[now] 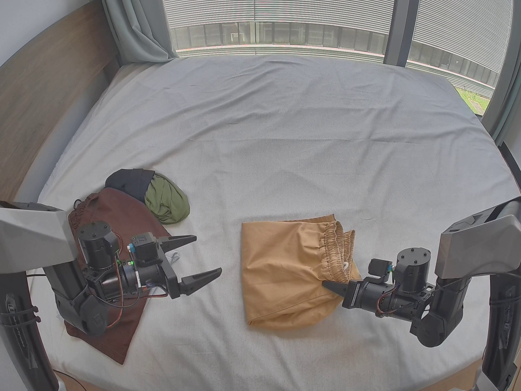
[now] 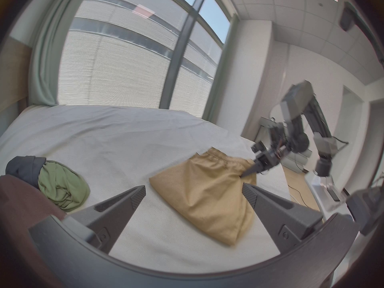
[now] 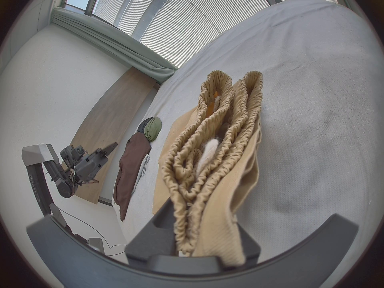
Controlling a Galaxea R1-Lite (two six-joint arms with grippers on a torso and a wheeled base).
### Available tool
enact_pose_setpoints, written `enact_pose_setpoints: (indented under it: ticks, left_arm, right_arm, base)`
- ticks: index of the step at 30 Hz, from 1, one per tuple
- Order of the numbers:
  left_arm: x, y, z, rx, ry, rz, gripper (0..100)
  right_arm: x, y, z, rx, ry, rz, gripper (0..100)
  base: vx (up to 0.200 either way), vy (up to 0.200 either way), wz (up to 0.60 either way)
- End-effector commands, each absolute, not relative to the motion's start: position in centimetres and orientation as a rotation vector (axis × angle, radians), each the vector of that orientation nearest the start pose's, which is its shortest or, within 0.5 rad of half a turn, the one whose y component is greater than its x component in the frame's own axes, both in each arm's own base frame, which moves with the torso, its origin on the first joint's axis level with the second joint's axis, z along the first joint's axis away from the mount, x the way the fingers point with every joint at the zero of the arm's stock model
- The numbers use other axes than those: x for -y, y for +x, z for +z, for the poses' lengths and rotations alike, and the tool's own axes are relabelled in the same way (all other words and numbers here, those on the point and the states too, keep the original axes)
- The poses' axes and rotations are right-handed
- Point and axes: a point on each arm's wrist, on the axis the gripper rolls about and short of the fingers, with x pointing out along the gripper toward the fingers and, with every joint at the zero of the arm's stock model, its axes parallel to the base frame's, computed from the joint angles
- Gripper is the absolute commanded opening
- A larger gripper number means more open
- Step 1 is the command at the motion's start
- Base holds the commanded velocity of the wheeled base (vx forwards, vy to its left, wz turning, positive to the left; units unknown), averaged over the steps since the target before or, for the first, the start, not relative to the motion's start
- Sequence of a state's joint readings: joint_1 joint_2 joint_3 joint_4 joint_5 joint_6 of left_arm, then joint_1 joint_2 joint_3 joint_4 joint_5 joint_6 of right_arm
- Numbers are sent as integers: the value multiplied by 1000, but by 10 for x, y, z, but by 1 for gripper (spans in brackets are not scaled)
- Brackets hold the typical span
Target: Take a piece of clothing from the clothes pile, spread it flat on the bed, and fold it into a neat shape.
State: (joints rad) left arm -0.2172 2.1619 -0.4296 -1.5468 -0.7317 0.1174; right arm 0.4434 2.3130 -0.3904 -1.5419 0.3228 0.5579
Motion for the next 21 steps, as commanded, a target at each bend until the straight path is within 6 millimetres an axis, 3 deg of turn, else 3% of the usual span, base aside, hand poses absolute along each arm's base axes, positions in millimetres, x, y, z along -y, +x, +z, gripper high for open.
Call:
enact_pose_setpoints:
  ticks: [1, 9, 21]
  left_arm:
    - [74, 290, 42, -155, 66, -970, 100]
    - [73, 289, 44, -149, 68, -970, 100]
    - [72, 288, 43, -154, 66, -977, 100]
  right_arm:
    - [-140, 275, -1, -569, 502, 638, 0]
    - [-141, 276, 0, -565, 502, 649, 0]
    - [-147, 274, 47, -469, 590, 788, 0]
  base:
    - [0, 0, 0]
    - [0, 0, 0]
    - [0, 0, 0]
